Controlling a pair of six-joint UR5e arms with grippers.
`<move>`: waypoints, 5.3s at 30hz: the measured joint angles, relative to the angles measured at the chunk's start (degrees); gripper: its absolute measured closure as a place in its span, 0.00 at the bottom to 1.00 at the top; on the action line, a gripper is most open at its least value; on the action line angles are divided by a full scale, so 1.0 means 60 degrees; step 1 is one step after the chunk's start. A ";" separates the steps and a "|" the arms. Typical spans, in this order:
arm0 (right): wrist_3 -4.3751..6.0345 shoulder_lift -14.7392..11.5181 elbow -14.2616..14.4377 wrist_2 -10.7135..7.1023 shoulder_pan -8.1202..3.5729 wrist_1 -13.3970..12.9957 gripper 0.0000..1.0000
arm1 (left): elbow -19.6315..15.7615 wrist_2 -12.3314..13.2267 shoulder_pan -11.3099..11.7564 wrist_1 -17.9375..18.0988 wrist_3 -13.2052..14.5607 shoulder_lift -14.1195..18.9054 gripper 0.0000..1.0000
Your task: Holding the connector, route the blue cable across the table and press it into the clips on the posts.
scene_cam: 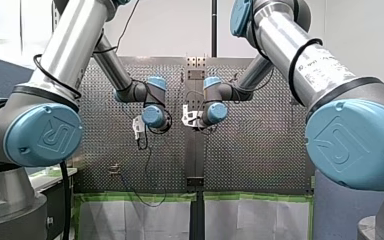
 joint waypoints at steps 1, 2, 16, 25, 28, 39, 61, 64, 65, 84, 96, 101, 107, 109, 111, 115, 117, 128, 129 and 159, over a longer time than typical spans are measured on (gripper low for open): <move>0.0001 0.0000 0.0000 -0.0001 0.0000 0.0000 1.00 | 0.0051 0.0003 0.0001 -0.0008 -0.0027 -0.0089 0.01; 0.0000 0.0000 0.0000 -0.0002 -0.0001 0.0001 1.00 | 0.0088 0.0005 0.0003 -0.0012 -0.0059 -0.0176 0.01; 0.0000 0.0005 0.0001 0.0000 -0.0006 0.0001 1.00 | 0.0484 0.0008 0.0179 0.0096 -0.0347 -0.0538 0.01; 0.0015 0.0005 0.0000 0.0003 -0.0018 0.0000 1.00 | 0.0740 0.0146 0.0260 0.0120 -0.0475 -0.0545 0.01; 0.0017 0.0003 0.0000 0.0009 -0.0022 0.0000 1.00 | 0.0761 0.0266 0.0307 0.0126 -0.0548 -0.0549 0.01; 0.0026 0.0002 0.0000 -0.0028 -0.0024 0.0000 1.00 | 0.0774 0.0494 0.0472 -0.0060 -0.0684 -0.0541 0.86; 0.0050 -0.0478 -0.0027 -0.0130 -0.0067 0.0050 1.00 | 0.0772 0.0037 0.0358 -0.1131 -0.0280 -0.0209 0.98; 0.0141 -0.0746 -0.0026 -0.0123 -0.0091 0.0060 1.00 | 0.0771 0.0023 0.0293 -0.1279 -0.0299 0.0057 0.98; 0.0178 -0.0822 -0.0025 -0.0122 -0.0096 0.0065 1.00 | 0.0768 0.0020 0.0270 -0.1324 -0.0305 0.0146 0.98; 0.0555 -0.2360 0.0523 -0.0036 -0.0146 0.0878 1.00 | 0.0758 0.0016 0.0071 -0.2156 -0.0435 0.1946 0.98; 0.0711 -0.3311 0.0672 -0.0031 -0.0362 0.1028 1.00 | 0.0758 0.0029 0.0020 -0.2397 -0.0378 0.3002 0.98; 0.0698 -0.3726 0.0671 -0.0036 -0.0470 0.1095 1.00 | 0.0791 0.0062 0.0017 -0.2423 -0.0327 0.3496 0.98; 0.0691 -0.4187 0.0645 -0.0219 -0.0552 0.1102 1.00 | 0.0997 0.0364 0.0044 -0.2426 -0.0317 0.3897 0.98; 0.0691 -0.4220 0.0624 -0.0319 -0.0561 0.1094 1.00 | 0.1154 0.0541 0.0014 -0.2438 -0.0272 0.3810 0.98; 0.0695 -0.4214 0.0579 -0.0397 -0.0565 0.1089 1.00 | 0.1346 0.0696 -0.0017 -0.2411 -0.0220 0.3645 0.98; 0.0703 -0.4115 0.0504 -0.0502 -0.0571 0.1087 1.00 | 0.1553 0.0853 -0.0043 -0.2242 -0.0205 0.3317 0.98; 0.0701 -0.4031 0.0475 -0.0556 -0.0574 0.1088 1.00 | 0.1583 0.0923 -0.0044 -0.2129 -0.0245 0.3167 0.98; 0.0716 -0.3237 0.0415 -0.0695 -0.0632 0.1057 1.00 | 0.1563 0.0982 -0.0006 -0.1869 -0.0443 0.2299 0.98; 0.0717 -0.3206 0.0415 -0.0698 -0.0643 0.1056 1.00 | 0.1562 0.1019 0.0016 -0.1826 -0.0449 0.2266 0.98; 0.0824 -0.3121 0.0018 -0.0867 -0.0746 0.1048 1.00 | 0.1679 0.1608 0.0275 -0.0866 -0.0466 0.2187 0.98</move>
